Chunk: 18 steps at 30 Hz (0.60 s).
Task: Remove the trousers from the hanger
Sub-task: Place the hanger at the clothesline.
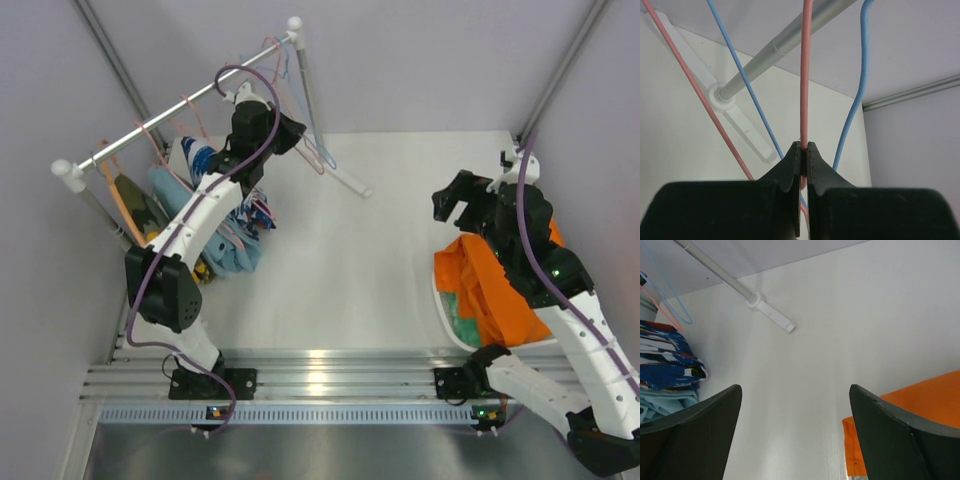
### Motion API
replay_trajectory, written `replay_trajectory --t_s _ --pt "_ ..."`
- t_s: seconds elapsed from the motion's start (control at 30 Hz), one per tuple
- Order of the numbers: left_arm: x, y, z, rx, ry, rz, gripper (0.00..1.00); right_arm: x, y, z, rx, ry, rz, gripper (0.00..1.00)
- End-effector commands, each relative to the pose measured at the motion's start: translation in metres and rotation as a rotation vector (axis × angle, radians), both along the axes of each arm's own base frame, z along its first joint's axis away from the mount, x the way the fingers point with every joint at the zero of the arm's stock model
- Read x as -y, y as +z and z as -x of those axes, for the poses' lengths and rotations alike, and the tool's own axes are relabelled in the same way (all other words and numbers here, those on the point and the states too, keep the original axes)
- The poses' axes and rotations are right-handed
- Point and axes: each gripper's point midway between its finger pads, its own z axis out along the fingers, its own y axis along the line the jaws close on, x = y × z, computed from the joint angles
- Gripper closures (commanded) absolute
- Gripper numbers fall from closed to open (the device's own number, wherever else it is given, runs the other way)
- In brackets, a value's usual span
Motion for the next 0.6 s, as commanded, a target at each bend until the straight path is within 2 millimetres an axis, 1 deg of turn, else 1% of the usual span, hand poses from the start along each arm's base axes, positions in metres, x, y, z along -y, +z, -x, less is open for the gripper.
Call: replay_trajectory --t_s 0.0,0.2,0.27,0.33,0.47,0.5,0.57 --pt "0.006 0.037 -0.011 0.097 -0.012 0.056 1.0 0.003 0.015 -0.006 0.048 -0.007 -0.006 0.11" --pt "0.009 0.032 -0.019 0.085 -0.002 0.071 1.0 0.005 0.014 -0.01 0.044 -0.008 0.001 0.11" --pt "0.011 0.033 -0.019 0.084 -0.01 0.082 1.0 0.005 0.014 -0.011 0.045 -0.008 0.001 0.1" --pt "0.015 0.035 -0.017 0.092 -0.016 0.074 1.0 0.007 0.015 -0.013 0.049 -0.012 0.002 0.11" --pt "0.014 0.043 -0.01 0.106 -0.01 0.062 1.0 0.006 0.014 -0.016 0.047 -0.006 -0.002 0.1" --pt "0.015 0.048 -0.006 0.117 -0.014 0.058 0.97 0.006 0.014 -0.016 0.049 -0.002 -0.005 0.1" --pt "0.01 0.051 0.0 0.116 0.009 0.036 0.93 0.006 0.013 -0.017 0.046 0.001 -0.004 0.1"
